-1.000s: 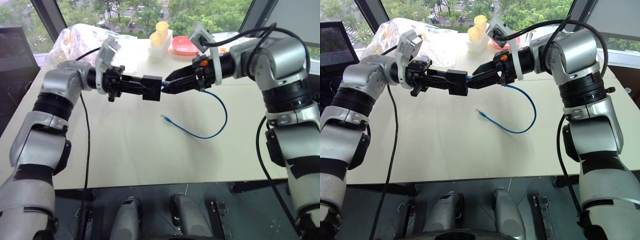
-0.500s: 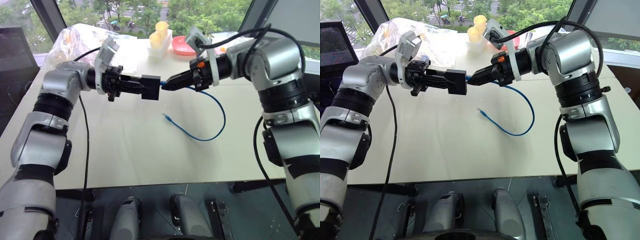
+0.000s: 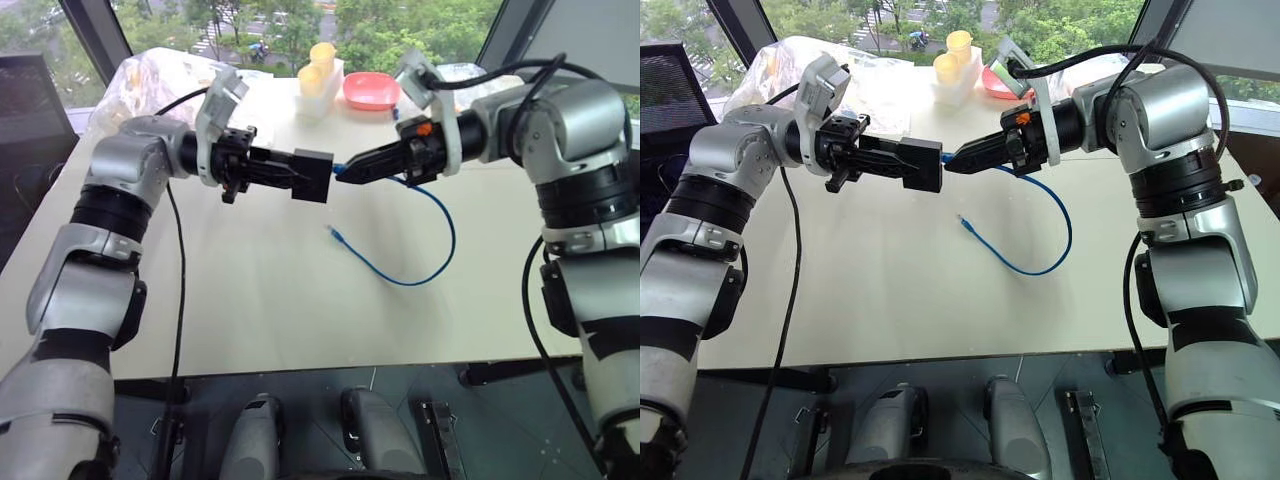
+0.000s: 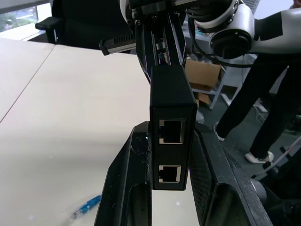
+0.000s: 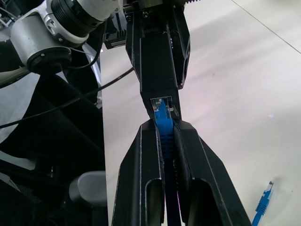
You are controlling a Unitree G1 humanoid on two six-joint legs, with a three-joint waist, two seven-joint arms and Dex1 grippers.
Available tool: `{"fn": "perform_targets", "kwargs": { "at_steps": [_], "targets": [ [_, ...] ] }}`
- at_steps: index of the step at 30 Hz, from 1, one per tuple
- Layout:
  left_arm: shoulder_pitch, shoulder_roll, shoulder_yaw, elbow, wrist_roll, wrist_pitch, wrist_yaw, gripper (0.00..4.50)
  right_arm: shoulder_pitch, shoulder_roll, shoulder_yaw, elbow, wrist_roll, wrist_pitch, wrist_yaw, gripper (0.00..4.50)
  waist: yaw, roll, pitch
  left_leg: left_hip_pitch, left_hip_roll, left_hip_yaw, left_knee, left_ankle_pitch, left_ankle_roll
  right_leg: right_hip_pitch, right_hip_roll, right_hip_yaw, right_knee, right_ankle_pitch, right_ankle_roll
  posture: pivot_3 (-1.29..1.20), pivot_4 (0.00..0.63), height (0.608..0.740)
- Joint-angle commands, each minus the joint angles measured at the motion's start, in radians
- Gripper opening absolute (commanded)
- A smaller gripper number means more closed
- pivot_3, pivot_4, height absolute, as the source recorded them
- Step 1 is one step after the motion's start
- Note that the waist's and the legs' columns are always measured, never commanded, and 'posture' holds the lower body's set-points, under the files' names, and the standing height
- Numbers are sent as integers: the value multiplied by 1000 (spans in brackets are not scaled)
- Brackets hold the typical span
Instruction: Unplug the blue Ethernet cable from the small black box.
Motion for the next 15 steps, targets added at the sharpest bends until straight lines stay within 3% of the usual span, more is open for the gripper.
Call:
{"fn": "perform_targets", "kwargs": {
  "at_steps": [1,2,7,15],
  "targets": [
    [13,70,69,46,9,3,-3,501,22,-81,-75,-7,-2,22,-23,33,1,0,0,0,0,0,0,0,0,0,0,0,0,0,0,0,150,740],
    [14,66,68,43,8,4,-3,501,25,-76,-80,-12,-1,15,-37,33,2,0,0,0,0,0,0,0,0,0,0,0,0,0,0,0,150,740],
    [18,55,64,28,4,9,-3,501,20,-47,-91,-17,-3,-12,-93,2152,2,0,0,0,0,0,0,0,0,0,0,0,0,0,0,0,150,740],
    [23,40,70,22,15,13,-3,501,-5,3,-127,-16,20,13,-125,2152,3,0,0,0,0,0,0,0,0,0,0,0,0,0,0,0,150,740]
  ]
}}
